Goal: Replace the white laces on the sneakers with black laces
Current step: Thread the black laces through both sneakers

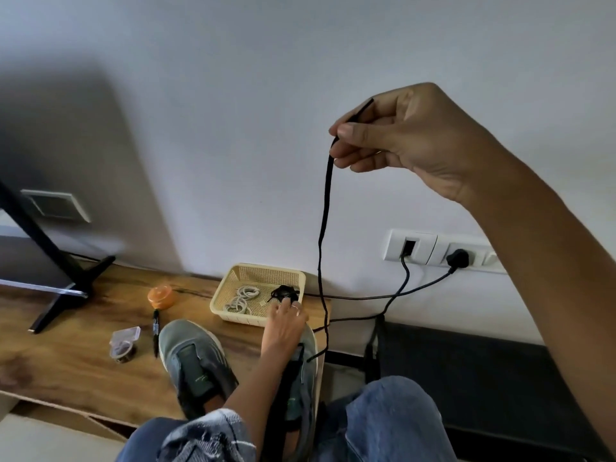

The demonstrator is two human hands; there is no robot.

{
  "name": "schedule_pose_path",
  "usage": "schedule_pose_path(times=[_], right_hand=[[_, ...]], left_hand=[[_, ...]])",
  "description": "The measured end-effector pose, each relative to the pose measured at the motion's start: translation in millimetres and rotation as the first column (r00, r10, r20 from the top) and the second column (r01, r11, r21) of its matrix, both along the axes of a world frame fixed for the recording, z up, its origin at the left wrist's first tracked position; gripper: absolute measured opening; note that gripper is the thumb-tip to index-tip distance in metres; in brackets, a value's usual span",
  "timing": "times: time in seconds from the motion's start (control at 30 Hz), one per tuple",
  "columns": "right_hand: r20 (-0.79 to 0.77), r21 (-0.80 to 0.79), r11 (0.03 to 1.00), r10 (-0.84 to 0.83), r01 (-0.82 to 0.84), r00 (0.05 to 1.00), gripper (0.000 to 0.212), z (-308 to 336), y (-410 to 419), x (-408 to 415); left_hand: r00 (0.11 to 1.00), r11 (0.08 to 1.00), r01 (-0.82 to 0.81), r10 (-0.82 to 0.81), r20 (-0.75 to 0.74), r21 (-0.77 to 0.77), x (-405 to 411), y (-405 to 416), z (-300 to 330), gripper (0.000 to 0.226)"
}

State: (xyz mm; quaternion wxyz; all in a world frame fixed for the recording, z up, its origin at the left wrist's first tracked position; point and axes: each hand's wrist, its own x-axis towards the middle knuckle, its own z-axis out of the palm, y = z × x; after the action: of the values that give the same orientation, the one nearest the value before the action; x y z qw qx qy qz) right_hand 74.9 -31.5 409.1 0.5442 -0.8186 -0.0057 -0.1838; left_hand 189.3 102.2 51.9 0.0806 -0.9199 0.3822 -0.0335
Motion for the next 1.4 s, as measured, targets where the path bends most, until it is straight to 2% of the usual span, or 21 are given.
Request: schedule_pose_path(times=[0.07, 0.17, 0.37, 0.47, 0.53, 0.57, 0.6, 0.63, 0.67, 0.7, 0.77, 0.83, 0.9, 1.07, 1.2, 1.4], right_hand=[[-0.002, -0.003, 1.0, 0.001, -0.001, 1.0, 0.017, -3, -4, 1], [-0.005, -0.007, 1.0, 0.0, 0.0, 1.0, 0.017, -5, -11, 0], [-0.015, 0.009, 1.0, -0.014, 0.014, 1.0, 0.015, -15, -22, 2], [-0.019, 0.044, 0.998, -0.04, 0.041, 0.999, 0.011, -23, -26, 4], [-0.025, 0.08, 0.994, -0.072, 0.073, 0.997, 0.011, -30, -28, 5], [-0.029, 0.093, 0.991, -0.091, 0.093, 0.995, 0.01, -33, -29, 6], [-0.036, 0.099, 0.988, -0.112, 0.115, 0.993, 0.01, -36, -29, 8], [-0.044, 0.104, 0.985, -0.131, 0.135, 0.99, 0.01, -40, -29, 9], [-0.054, 0.114, 0.983, -0.141, 0.146, 0.989, 0.009, -42, -28, 10], [-0.066, 0.131, 0.98, -0.144, 0.151, 0.987, 0.009, -45, -26, 11], [-0.081, 0.169, 0.975, -0.133, 0.145, 0.988, 0.008, -47, -20, 12], [-0.081, 0.192, 0.972, -0.119, 0.133, 0.99, 0.009, -46, -12, 13], [-0.069, 0.204, 0.971, -0.113, 0.125, 0.991, 0.009, -41, -3, 13], [-0.009, 0.18, 0.972, -0.15, 0.149, 0.989, 0.012, -19, 15, 11], [0.06, 0.141, 0.973, -0.191, 0.181, 0.98, 0.012, -2, 27, 7], [0.167, 0.091, 0.973, -0.223, 0.21, 0.96, 0.01, 20, 37, 3]], left_hand=[[0.997, 0.988, 0.034, -0.043, 0.056, 0.153, 6, -12, -1, 0.033], [0.991, 0.959, 0.016, -0.053, 0.122, 0.282, 12, -29, -3, 0.033], [0.995, 0.949, -0.023, -0.008, 0.098, 0.313, 16, -47, 4, 0.033], [0.994, 0.975, -0.109, 0.111, 0.003, 0.196, 14, -47, 9, 0.027], [0.931, 0.949, -0.307, 0.283, -0.229, -0.075, 13, -46, 19, 0.022], [0.861, 0.868, -0.433, 0.318, -0.396, -0.244, 14, -43, 27, 0.021], [0.771, 0.736, -0.553, 0.274, -0.576, -0.39, 17, -41, 38, 0.021], [0.673, 0.58, -0.655, 0.157, -0.722, -0.485, 19, -38, 52, 0.021], [0.595, 0.415, -0.73, -0.003, -0.804, -0.543, 20, -34, 68, 0.022], [0.548, 0.273, -0.777, -0.149, -0.823, -0.567, 20, -30, 87, 0.021], [0.518, 0.088, -0.812, -0.347, -0.782, -0.577, 19, -20, 131, 0.017], [0.504, -0.031, -0.819, -0.514, -0.694, -0.572, 19, -11, 175, 0.015], [0.501, -0.107, -0.813, -0.629, -0.594, -0.572, 19, -2, 217, 0.015], [0.577, -0.148, -0.723, -0.667, -0.472, -0.675, -1, 21, 303, 0.012], [0.611, -0.157, -0.664, -0.677, -0.409, -0.731, -22, 30, 340, 0.012], [0.668, -0.044, -0.546, -0.626, -0.403, -0.836, -44, 30, 354, 0.016]])
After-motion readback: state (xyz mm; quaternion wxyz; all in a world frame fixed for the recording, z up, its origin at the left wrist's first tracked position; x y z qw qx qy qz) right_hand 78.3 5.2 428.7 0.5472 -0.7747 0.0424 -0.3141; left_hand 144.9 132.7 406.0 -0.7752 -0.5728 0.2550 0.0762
